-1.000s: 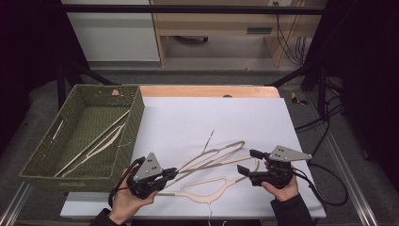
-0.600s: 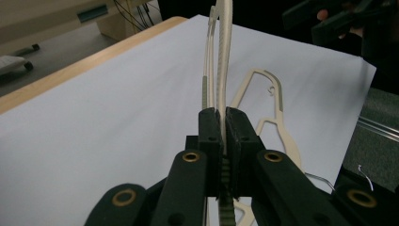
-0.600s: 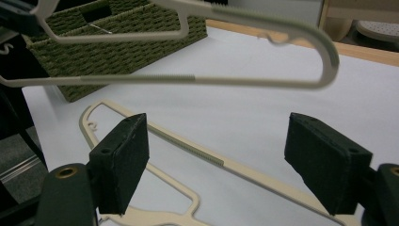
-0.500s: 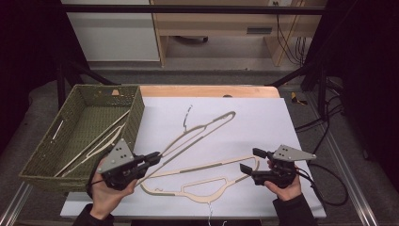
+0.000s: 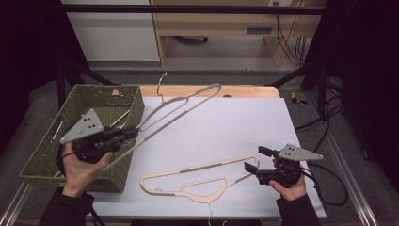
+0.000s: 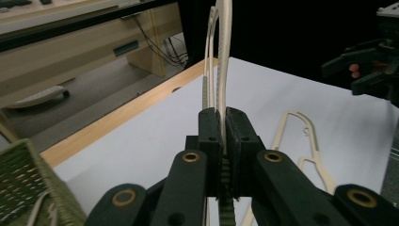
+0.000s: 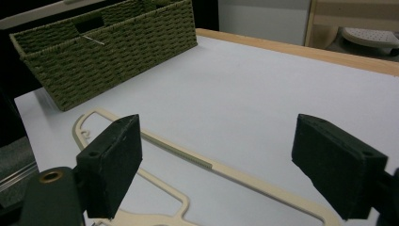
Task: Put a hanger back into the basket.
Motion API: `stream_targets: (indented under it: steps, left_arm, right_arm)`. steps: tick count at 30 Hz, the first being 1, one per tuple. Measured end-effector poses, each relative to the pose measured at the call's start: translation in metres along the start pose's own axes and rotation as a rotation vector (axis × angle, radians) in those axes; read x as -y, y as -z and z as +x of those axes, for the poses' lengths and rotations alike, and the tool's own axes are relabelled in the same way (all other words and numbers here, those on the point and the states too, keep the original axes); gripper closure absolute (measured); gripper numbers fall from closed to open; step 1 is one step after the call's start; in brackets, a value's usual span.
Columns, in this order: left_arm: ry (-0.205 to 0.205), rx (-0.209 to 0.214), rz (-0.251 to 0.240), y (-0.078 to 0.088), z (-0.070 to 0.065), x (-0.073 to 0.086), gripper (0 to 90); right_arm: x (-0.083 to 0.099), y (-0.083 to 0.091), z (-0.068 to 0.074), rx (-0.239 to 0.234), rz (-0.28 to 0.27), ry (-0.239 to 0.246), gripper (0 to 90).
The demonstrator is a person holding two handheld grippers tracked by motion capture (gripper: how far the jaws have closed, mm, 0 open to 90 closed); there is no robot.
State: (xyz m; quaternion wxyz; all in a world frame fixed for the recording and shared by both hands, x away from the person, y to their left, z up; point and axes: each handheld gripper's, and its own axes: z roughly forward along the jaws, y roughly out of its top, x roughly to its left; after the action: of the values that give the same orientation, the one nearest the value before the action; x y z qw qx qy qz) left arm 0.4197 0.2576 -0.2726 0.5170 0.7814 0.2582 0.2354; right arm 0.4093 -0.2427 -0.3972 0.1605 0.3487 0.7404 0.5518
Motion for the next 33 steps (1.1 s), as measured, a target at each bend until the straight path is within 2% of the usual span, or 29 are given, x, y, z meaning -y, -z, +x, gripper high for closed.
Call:
stream_targets:
  steps: [4, 7, 8, 10, 11, 12, 21, 33]
  left_arm:
    - [0.006, -0.035, -0.007, 0.013, 0.02, -0.002, 85.3]
    - [0.011, -0.081, -0.017, 0.026, 0.04, 0.0, 85.3]
    - [0.011, -0.081, -0.017, 0.026, 0.04, 0.0, 85.3]
    - [0.021, -0.108, -0.008, 0.034, 0.049, 0.003, 85.3]
    - [0.026, -0.131, -0.004, 0.041, 0.059, 0.007, 85.3]
    - [0.026, -0.131, -0.004, 0.041, 0.059, 0.007, 85.3]
    - [0.03, -0.219, 0.038, 0.068, 0.094, 0.037, 85.3]
    - [0.088, -0.244, 0.089, 0.087, 0.129, 0.08, 85.3]
  right_arm:
    - [0.001, 0.002, -0.003, 0.025, 0.005, -0.009, 11.2]
    - [0.001, 0.005, -0.006, 0.052, 0.005, -0.009, 7.0]
    - [0.001, 0.005, -0.006, 0.052, 0.005, -0.009, 7.0]
    - [0.002, 0.008, -0.009, 0.069, 0.001, -0.013, 6.2]
    - [0.002, 0.008, -0.01, 0.074, -0.001, -0.019, 6.2]
    - [0.002, 0.009, -0.01, 0.074, 0.001, -0.021, 6.2]
    - [0.003, 0.008, -0.011, 0.081, 0.005, -0.022, 6.3]
    - [0.004, 0.007, -0.012, 0.082, 0.01, -0.02, 6.3]
